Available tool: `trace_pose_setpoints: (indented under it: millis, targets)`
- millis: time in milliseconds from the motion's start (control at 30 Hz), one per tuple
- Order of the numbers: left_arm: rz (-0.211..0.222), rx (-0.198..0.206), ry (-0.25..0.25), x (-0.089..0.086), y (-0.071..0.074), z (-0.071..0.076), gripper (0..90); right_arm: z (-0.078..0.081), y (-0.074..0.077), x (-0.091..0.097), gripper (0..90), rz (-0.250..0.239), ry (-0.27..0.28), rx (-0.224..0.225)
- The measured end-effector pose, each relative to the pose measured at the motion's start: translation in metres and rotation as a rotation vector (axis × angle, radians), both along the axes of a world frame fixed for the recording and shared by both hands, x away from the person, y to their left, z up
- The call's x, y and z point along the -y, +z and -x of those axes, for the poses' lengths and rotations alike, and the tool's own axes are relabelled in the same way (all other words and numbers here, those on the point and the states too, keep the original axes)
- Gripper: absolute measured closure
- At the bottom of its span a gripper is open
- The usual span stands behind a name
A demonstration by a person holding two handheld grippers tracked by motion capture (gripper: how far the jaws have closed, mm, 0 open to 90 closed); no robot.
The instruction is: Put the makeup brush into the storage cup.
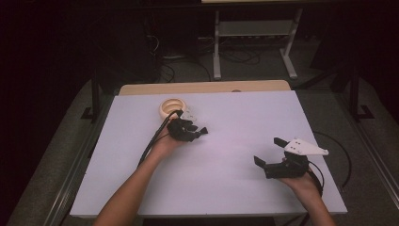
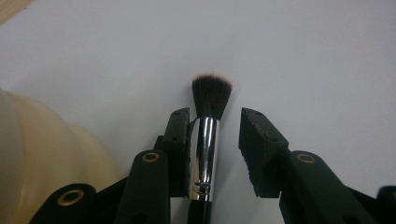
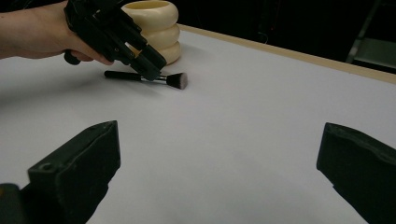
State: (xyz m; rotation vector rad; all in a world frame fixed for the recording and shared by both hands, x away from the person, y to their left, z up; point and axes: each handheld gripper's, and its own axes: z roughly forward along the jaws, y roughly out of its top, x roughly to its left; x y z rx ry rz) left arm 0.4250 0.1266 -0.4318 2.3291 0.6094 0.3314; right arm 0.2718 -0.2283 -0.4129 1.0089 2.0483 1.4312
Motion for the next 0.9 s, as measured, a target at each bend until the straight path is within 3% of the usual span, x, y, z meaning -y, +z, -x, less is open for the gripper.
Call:
trace_pose_setpoints:
  millis: [900]
  targets:
    - [-0.026, -0.047, 0.016, 0.0036, -0.0054, -0.0032, 74.0, 0.0001, -0.0002, -0.0004, 0.0, 0.002, 0.002, -0.002]
